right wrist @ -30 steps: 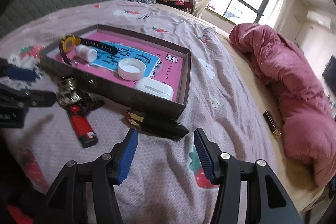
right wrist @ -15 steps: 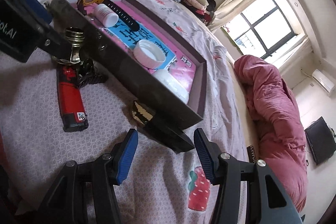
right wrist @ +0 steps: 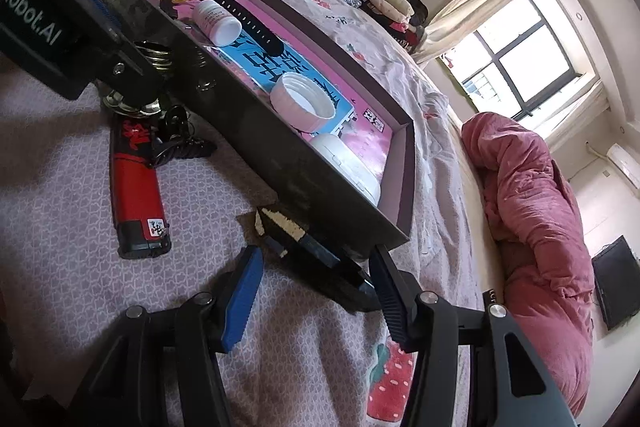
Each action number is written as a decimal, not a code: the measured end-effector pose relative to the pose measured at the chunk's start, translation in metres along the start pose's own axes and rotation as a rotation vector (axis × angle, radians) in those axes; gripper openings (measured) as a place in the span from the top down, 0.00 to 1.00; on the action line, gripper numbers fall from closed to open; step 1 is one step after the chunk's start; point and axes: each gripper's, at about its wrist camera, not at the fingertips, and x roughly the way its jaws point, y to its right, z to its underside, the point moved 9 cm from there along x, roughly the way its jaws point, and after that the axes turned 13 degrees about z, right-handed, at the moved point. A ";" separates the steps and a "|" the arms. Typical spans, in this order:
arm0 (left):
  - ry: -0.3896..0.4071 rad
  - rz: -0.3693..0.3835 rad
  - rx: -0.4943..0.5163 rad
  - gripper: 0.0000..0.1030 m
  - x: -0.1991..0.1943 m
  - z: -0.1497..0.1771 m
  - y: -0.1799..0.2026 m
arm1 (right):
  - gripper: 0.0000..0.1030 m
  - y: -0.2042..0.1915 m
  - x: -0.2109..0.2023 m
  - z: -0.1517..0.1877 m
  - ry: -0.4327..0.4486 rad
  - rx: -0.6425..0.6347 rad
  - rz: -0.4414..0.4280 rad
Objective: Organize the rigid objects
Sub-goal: 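Move the left tool over the brass jar while the right tool reaches the black-gold tube, then close the left tool on the brass jar while the right tool grasps the black-gold tube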
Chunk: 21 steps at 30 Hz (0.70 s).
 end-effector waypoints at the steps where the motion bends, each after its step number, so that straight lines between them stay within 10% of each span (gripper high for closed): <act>1: -0.001 -0.001 0.000 0.30 0.001 0.000 0.000 | 0.47 0.000 0.000 0.000 -0.003 0.005 -0.009; 21: -0.012 0.060 -0.065 0.30 0.019 -0.005 -0.006 | 0.68 -0.006 0.006 -0.012 0.028 -0.050 -0.107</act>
